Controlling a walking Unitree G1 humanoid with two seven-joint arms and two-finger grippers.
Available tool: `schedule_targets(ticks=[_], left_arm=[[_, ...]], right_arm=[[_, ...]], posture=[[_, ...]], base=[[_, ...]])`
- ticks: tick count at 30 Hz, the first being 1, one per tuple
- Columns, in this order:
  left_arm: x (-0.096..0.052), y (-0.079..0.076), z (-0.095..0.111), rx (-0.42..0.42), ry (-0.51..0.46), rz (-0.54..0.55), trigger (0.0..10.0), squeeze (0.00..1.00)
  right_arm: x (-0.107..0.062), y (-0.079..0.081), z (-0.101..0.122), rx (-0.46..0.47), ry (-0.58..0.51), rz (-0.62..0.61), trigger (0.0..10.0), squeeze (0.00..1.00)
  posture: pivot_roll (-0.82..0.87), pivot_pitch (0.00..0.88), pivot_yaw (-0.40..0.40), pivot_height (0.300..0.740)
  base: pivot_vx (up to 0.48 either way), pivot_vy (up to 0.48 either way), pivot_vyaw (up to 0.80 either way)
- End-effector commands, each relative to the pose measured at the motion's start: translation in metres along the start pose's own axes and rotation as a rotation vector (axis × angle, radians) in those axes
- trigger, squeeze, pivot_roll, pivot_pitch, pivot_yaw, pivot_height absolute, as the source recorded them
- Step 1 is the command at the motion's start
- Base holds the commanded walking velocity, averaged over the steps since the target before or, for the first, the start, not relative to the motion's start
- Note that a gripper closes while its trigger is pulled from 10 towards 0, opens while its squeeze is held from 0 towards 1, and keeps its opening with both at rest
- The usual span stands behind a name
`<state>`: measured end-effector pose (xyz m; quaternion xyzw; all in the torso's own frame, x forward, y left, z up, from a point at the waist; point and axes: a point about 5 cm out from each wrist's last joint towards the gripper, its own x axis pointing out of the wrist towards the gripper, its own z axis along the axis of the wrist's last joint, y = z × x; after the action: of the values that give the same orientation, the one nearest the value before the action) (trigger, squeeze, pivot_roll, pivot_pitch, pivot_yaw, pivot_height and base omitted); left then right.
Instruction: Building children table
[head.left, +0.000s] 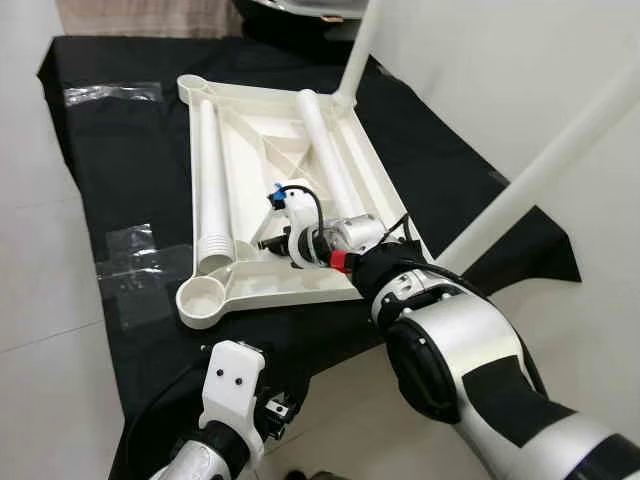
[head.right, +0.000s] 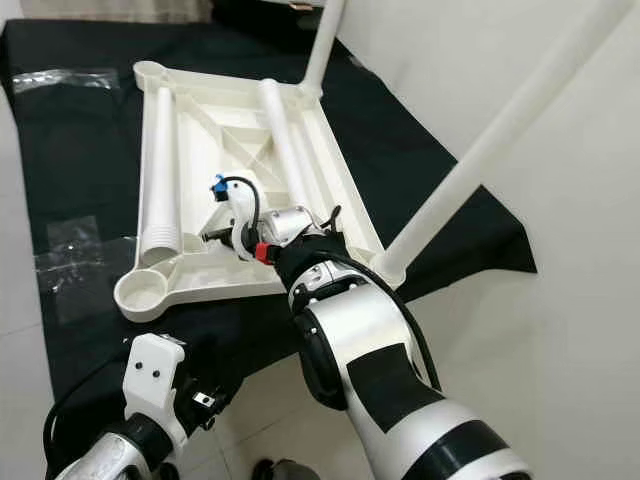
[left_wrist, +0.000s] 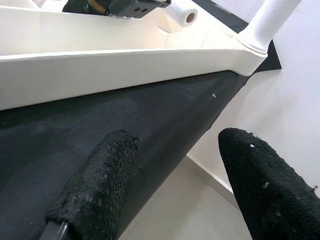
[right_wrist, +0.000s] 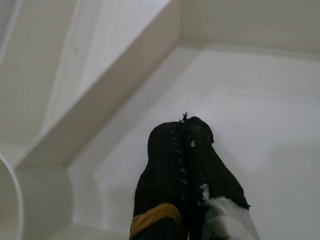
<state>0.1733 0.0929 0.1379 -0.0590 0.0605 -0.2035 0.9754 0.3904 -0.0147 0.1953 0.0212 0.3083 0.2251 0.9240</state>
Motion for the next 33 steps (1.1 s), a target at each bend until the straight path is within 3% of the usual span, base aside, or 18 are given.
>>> schedule_targets(ticks=[1,8,9,10,11,12,16,17,18,20,21,22,25,26,33], left_arm=[[-0.001,-0.004,-0.003,-0.014,0.022,-0.013,10.0,0.00],[-0.002,-0.005,-0.004,-0.010,0.029,-0.014,10.0,0.00],[-0.002,-0.005,-0.005,-0.008,0.032,-0.013,10.0,0.00],[-0.003,-0.005,-0.005,-0.007,0.033,-0.013,10.0,0.00],[-0.003,-0.005,-0.006,-0.007,0.035,-0.015,10.0,0.00],[-0.003,-0.005,-0.006,-0.007,0.035,-0.015,10.0,0.00],[-0.003,-0.005,-0.007,-0.010,0.039,-0.022,10.0,0.00],[-0.003,-0.005,-0.007,-0.010,0.039,-0.022,10.0,0.00],[-0.003,-0.005,-0.008,-0.011,0.040,-0.023,10.0,0.00],[-0.003,-0.005,-0.008,-0.011,0.040,-0.023,10.0,0.00],[-0.003,-0.005,-0.008,-0.012,0.040,-0.024,10.0,0.00],[-0.003,-0.005,-0.008,-0.012,0.040,-0.024,10.0,0.00],[-0.003,-0.004,-0.008,-0.010,0.041,-0.025,10.0,0.00],[-0.003,-0.003,-0.008,-0.008,0.042,-0.024,10.0,0.00],[-0.004,-0.003,-0.007,-0.006,0.042,-0.023,10.0,0.00]], right_arm=[[-0.004,-0.001,0.013,0.124,-0.070,-0.001,10.0,1.00],[-0.013,0.004,0.039,0.135,-0.187,0.022,10.0,1.00],[-0.018,0.005,0.050,0.121,-0.232,0.035,10.0,1.00],[-0.023,0.006,0.059,0.031,-0.270,0.054,10.0,1.00],[-0.027,0.006,0.064,-0.066,-0.278,0.072,10.0,0.01],[-0.027,0.006,0.064,-0.066,-0.278,0.072,10.0,0.01],[-0.034,-0.007,0.067,-0.348,-0.246,0.138,10.0,0.00],[-0.034,-0.007,0.067,-0.348,-0.246,0.138,10.0,0.00],[-0.036,-0.014,0.065,-0.408,-0.221,0.161,10.0,0.00],[-0.036,-0.014,0.065,-0.408,-0.221,0.161,10.0,0.00],[-0.038,-0.021,0.063,-0.446,-0.199,0.183,10.0,0.00],[-0.041,-0.028,0.060,-0.540,-0.159,0.255,10.0,0.00],[-0.044,-0.034,0.056,-0.595,-0.107,0.309,10.0,0.00],[-0.046,-0.039,0.047,-0.675,-0.022,0.405,10.0,0.00],[-0.045,-0.038,0.030,-0.825,0.088,0.559,10.0,0.00]], posture=[[0.02,0.184,-0.260,0.740],[0.04,0.179,-0.260,0.740],[0.04,0.173,-0.257,0.740],[0.04,0.161,-0.253,0.740],[0.04,0.154,-0.252,0.740],[0.04,0.154,-0.252,0.740],[0.04,0.144,-0.250,0.740],[0.04,0.144,-0.250,0.740],[0.03,0.143,-0.249,0.740],[0.03,0.143,-0.249,0.740],[0.03,0.143,-0.249,0.740],[0.04,0.144,-0.247,0.740],[0.04,0.145,-0.247,0.740],[0.04,0.146,-0.246,0.740],[0.04,0.152,-0.244,0.740]], base=[[0.000,0.000,0.00],[0.000,0.000,0.00],[0.000,0.000,0.00],[0.000,0.000,0.00],[0.000,0.000,0.00],[0.000,0.000,0.00],[0.000,0.000,0.00],[0.000,0.000,0.00],[0.000,0.000,0.00],[0.000,0.000,0.00],[0.000,0.000,0.00],[0.000,0.000,0.00],[0.000,0.000,0.00],[0.000,0.000,0.00],[0.000,0.000,0.00]])
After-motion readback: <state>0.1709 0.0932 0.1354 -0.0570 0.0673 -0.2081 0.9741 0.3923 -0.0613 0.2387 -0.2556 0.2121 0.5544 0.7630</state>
